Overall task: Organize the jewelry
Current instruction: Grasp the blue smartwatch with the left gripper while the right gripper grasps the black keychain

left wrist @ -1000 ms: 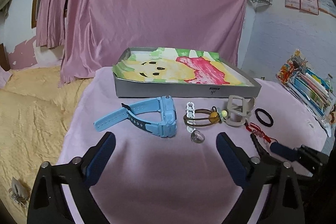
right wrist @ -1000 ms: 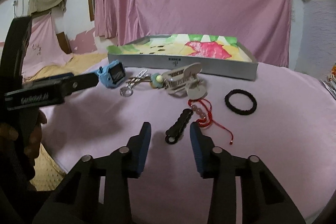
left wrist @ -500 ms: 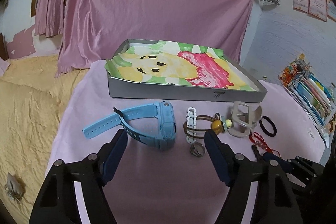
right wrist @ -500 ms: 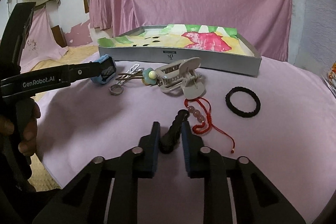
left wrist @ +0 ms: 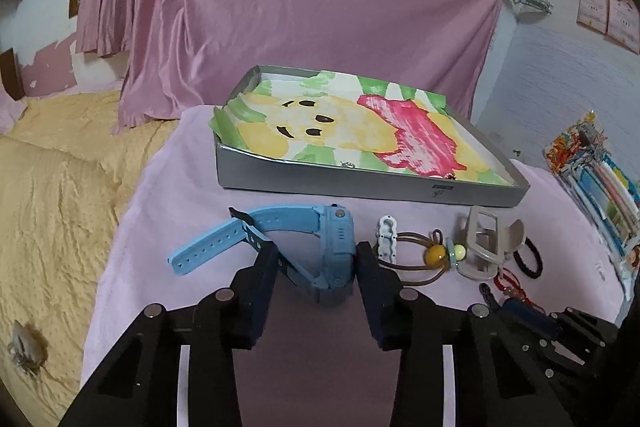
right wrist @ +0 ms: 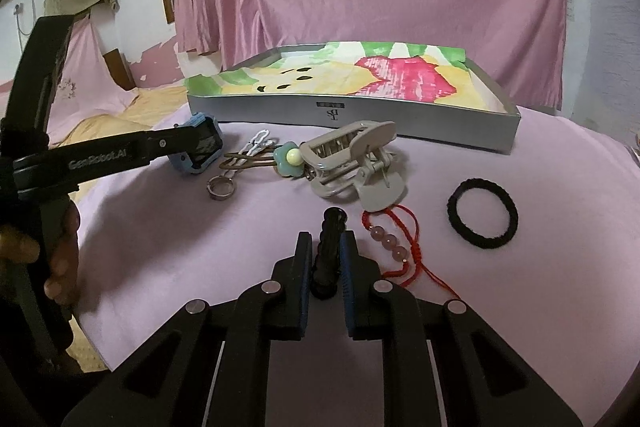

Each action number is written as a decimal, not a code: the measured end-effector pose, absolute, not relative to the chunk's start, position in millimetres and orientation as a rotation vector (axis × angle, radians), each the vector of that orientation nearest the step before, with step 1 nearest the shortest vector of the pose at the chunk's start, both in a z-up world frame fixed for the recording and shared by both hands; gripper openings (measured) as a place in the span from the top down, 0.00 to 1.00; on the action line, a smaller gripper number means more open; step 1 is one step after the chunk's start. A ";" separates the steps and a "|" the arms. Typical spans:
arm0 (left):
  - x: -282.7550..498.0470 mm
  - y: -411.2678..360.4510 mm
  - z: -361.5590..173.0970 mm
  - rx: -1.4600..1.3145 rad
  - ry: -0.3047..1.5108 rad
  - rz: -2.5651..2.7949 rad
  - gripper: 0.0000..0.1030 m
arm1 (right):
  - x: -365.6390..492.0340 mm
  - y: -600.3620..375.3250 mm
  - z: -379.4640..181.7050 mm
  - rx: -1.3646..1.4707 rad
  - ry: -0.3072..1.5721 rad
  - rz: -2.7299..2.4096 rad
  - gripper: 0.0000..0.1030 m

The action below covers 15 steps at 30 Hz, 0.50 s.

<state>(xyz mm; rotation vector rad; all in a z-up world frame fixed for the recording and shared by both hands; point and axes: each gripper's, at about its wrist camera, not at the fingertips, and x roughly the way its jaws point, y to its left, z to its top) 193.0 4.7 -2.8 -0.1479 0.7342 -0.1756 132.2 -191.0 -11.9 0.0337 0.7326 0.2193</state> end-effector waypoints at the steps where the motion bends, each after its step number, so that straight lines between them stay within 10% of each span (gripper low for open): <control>1: 193.2 4.9 -3.0 -0.154 0.734 -0.183 0.67 | 132.4 -190.9 -11.9 0.035 0.732 0.223 0.88; 15: 164.6 2.6 3.7 -0.174 0.684 -0.242 0.81 | 122.0 -188.0 -7.0 0.055 0.673 0.293 0.88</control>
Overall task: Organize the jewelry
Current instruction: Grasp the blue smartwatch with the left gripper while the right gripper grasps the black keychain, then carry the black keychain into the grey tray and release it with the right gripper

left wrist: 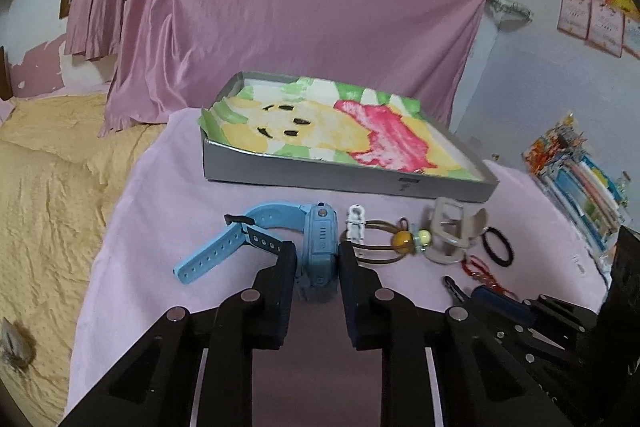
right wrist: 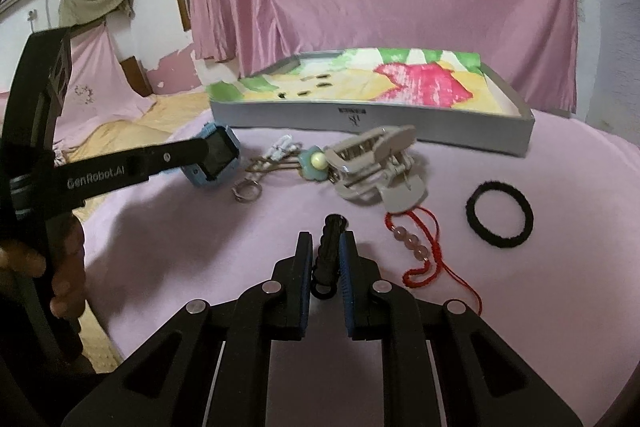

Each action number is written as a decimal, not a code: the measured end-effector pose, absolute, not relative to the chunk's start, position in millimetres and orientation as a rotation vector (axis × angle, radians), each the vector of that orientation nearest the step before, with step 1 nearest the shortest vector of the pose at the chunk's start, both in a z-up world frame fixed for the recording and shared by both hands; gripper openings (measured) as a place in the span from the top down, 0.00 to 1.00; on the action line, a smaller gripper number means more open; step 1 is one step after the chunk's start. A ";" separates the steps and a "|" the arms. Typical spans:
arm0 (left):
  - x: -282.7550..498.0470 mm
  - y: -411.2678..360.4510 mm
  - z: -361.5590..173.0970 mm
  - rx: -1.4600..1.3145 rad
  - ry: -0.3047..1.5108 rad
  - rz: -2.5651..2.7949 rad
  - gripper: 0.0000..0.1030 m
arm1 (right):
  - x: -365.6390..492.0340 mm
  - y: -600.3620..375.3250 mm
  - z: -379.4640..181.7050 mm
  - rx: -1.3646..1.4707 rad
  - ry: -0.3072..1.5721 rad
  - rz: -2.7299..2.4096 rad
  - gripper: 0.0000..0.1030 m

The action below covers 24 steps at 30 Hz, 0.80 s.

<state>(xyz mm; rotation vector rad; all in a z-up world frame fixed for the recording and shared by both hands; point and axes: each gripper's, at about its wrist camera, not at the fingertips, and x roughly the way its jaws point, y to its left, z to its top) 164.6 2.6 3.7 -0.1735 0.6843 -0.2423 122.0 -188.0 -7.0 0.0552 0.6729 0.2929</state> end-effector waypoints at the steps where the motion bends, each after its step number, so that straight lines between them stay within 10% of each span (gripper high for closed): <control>1: 161.6 3.2 5.9 -0.184 0.671 -0.249 0.81 | 120.1 -187.4 -4.4 0.049 0.658 0.296 0.88; 16: 167.7 1.3 45.8 -0.197 0.516 -0.272 0.81 | 122.6 -198.8 43.4 0.015 0.497 0.302 0.89; 24: 213.8 6.7 49.8 -0.217 0.515 -0.263 0.99 | 176.2 -204.6 63.6 -0.015 0.472 0.295 0.89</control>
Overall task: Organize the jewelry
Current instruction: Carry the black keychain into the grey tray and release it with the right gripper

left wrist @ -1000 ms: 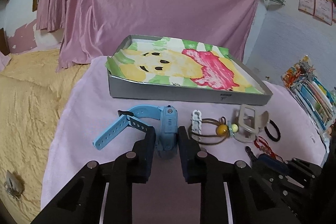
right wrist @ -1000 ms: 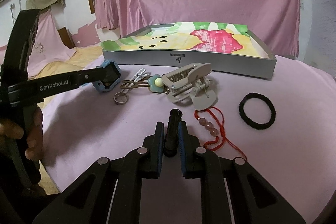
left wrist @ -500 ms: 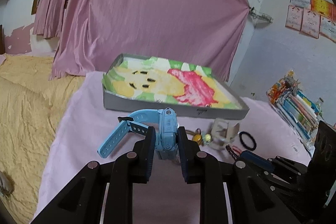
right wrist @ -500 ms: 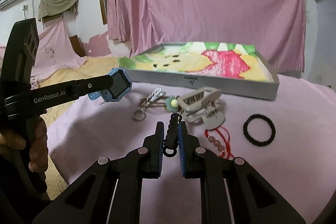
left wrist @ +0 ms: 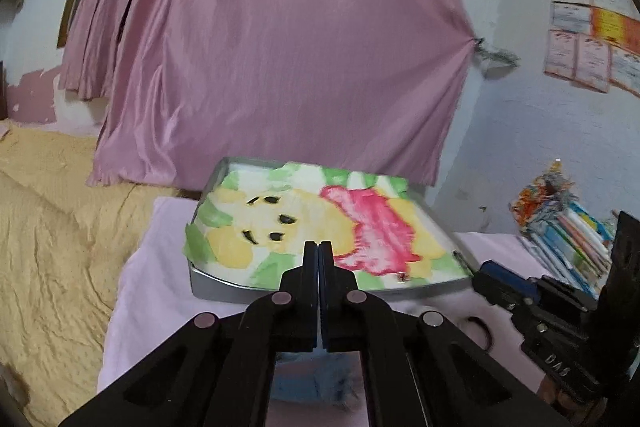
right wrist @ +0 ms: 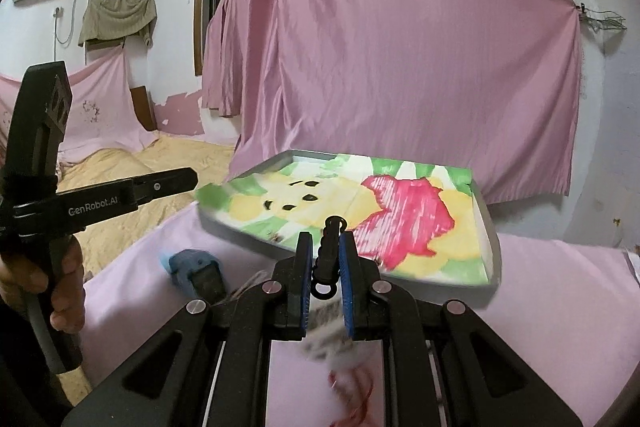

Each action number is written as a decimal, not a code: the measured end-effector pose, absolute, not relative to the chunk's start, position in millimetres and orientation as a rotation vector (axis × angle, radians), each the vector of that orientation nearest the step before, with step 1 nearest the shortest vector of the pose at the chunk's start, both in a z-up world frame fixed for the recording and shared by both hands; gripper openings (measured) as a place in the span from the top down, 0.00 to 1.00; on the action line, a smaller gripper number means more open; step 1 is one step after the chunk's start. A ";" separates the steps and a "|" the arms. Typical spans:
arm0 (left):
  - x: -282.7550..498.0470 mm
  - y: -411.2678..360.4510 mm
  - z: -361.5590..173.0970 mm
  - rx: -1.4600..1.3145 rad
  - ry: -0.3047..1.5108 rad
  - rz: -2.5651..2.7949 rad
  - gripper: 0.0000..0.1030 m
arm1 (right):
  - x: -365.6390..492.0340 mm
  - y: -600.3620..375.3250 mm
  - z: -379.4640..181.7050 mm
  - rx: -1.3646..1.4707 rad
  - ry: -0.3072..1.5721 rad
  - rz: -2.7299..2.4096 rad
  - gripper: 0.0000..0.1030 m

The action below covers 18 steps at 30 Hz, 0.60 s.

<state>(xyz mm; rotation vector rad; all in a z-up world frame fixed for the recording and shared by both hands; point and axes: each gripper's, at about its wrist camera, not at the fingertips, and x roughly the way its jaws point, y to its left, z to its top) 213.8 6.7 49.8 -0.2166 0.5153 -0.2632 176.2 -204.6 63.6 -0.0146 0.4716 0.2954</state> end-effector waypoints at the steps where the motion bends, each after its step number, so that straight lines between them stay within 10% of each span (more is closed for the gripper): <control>1: 220.0 9.4 43.7 -0.236 0.530 -0.264 0.99 | 181.1 -203.8 62.2 -0.011 0.484 0.300 0.89; 18: 214.4 7.8 10.4 -0.287 0.676 -0.319 0.99 | 196.9 -203.7 41.7 0.019 0.535 0.325 0.89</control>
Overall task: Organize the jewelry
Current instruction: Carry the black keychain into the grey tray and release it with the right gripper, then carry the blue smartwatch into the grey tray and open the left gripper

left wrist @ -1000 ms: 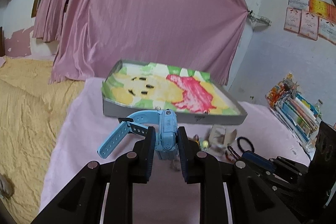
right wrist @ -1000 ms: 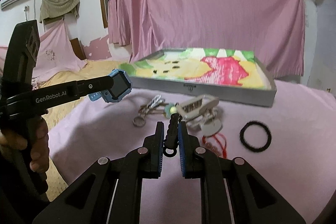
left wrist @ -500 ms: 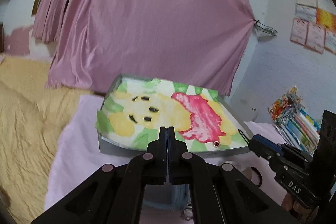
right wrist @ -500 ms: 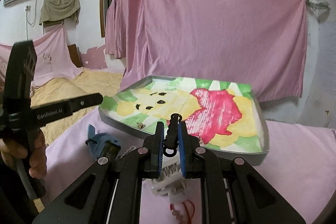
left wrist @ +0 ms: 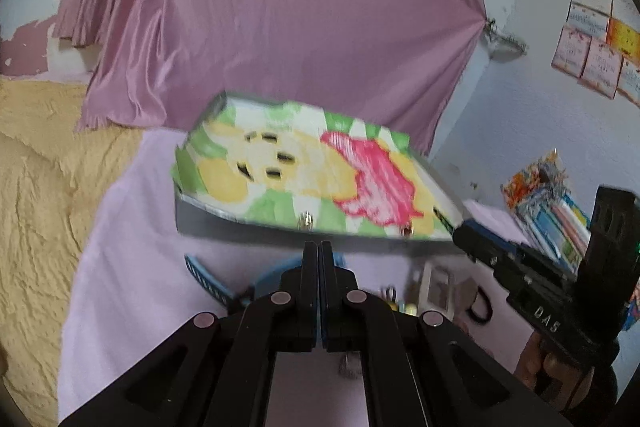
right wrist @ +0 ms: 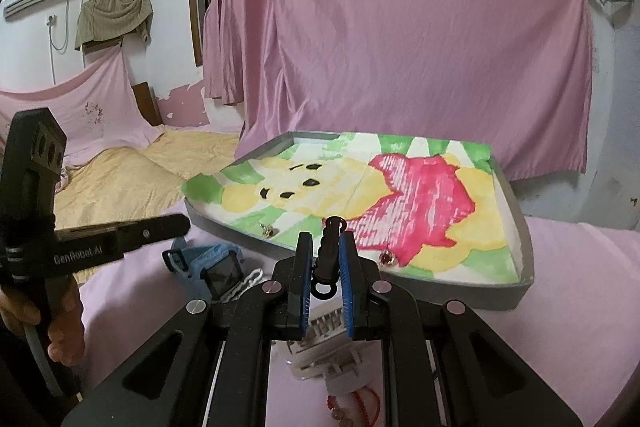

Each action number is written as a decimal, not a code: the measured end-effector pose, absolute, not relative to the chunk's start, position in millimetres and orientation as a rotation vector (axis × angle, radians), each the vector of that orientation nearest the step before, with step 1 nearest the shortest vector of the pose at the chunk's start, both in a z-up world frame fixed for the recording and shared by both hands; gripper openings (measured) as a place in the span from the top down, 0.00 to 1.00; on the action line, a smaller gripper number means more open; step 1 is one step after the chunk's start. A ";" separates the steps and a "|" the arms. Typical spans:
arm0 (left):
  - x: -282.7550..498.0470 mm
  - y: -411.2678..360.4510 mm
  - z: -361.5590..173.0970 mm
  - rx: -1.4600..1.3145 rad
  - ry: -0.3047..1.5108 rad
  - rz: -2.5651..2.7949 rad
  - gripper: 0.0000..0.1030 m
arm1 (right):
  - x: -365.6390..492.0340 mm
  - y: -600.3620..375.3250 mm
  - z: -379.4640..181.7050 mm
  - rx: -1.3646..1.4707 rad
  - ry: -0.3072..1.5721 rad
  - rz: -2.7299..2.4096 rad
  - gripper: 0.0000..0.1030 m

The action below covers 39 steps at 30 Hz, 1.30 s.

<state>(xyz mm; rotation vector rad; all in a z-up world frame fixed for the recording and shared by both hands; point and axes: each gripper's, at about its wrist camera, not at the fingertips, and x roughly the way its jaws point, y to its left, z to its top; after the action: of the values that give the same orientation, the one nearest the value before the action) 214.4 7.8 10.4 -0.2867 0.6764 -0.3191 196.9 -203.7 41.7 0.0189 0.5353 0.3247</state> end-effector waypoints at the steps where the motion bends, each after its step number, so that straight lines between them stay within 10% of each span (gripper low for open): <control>1: 214.6 5.8 7.4 -0.288 0.693 -0.328 0.99 | 197.2 -204.0 40.6 0.022 0.538 0.325 0.89; 11: 210.8 -4.6 7.8 -0.265 0.707 -0.358 0.68 | 198.1 -207.6 37.8 0.037 0.543 0.331 0.88; 39: 215.9 1.4 44.9 -0.252 0.608 -0.320 0.83 | 222.3 -209.8 49.2 0.050 0.527 0.336 0.88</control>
<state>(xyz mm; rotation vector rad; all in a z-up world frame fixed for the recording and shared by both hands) 215.9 1.4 44.9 -0.2522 0.6079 -0.3196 222.3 -209.8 49.2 0.0503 0.5273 0.3364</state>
